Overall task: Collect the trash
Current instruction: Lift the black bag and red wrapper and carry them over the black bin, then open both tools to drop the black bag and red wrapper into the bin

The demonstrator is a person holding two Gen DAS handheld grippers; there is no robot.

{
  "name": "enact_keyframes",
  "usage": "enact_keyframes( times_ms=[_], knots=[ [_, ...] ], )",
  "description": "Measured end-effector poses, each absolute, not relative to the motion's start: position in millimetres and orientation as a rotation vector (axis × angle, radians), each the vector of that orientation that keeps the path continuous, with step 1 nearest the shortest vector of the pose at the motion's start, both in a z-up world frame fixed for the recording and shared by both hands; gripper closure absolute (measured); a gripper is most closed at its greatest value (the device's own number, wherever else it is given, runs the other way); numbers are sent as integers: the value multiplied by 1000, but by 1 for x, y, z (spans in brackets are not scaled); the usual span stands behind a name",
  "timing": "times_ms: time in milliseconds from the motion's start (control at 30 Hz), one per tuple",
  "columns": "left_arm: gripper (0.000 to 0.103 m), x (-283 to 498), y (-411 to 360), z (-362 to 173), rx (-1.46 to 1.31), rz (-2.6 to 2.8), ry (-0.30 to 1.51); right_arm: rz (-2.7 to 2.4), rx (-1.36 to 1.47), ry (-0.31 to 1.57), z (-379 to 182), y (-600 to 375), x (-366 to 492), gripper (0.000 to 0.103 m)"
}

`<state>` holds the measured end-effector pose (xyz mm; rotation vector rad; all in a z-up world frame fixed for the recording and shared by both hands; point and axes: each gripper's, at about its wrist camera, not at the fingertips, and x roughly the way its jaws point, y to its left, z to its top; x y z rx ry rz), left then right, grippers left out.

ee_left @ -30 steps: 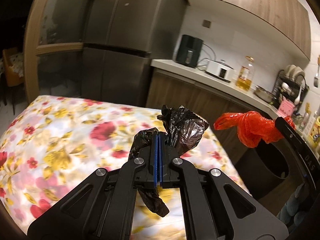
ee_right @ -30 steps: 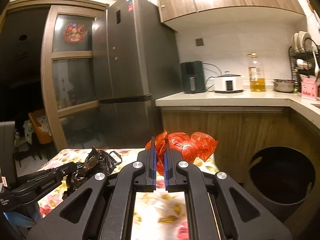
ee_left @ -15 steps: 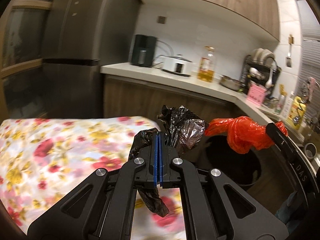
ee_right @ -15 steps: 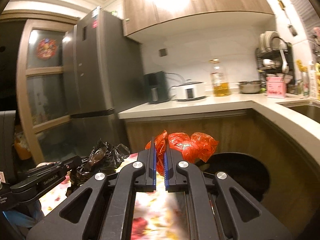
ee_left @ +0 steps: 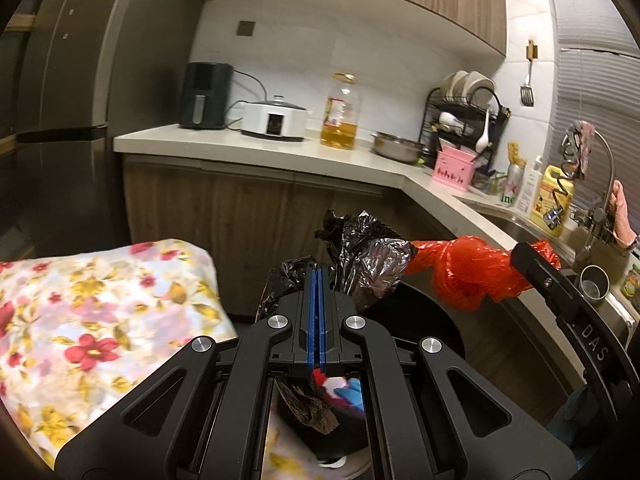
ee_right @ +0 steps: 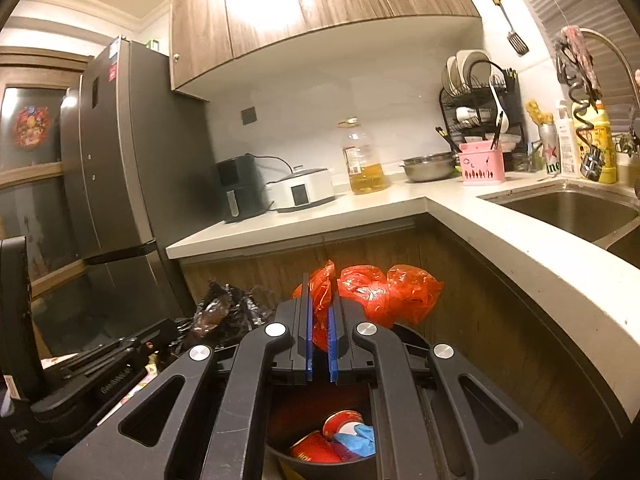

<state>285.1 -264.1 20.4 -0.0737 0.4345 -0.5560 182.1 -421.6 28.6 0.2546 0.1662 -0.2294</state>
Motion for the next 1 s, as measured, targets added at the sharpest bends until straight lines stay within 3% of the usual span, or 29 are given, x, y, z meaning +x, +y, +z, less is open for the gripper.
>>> enact_keyframes(
  times_ms=[367,467,633,733,800,1000],
  knots=[
    [103,299,-296,2,-55,-600,458,-221,271,206,15,-439,199,95],
    [102,303,-299,-1,-51,-608,471,-216,281,210,12,-440,201,80],
    [98,309,-302,-8,-48,-608,497,-230,284,217,12,-443,202,75],
    [84,309,-301,-11,-42,-597,503,-244,288,216,12,-444,200,64],
    [64,308,-298,-12,-45,-593,506,-255,290,218,12,-444,199,50],
    [41,299,-279,-10,-37,-534,491,-272,276,236,14,-436,194,31]
  ],
)
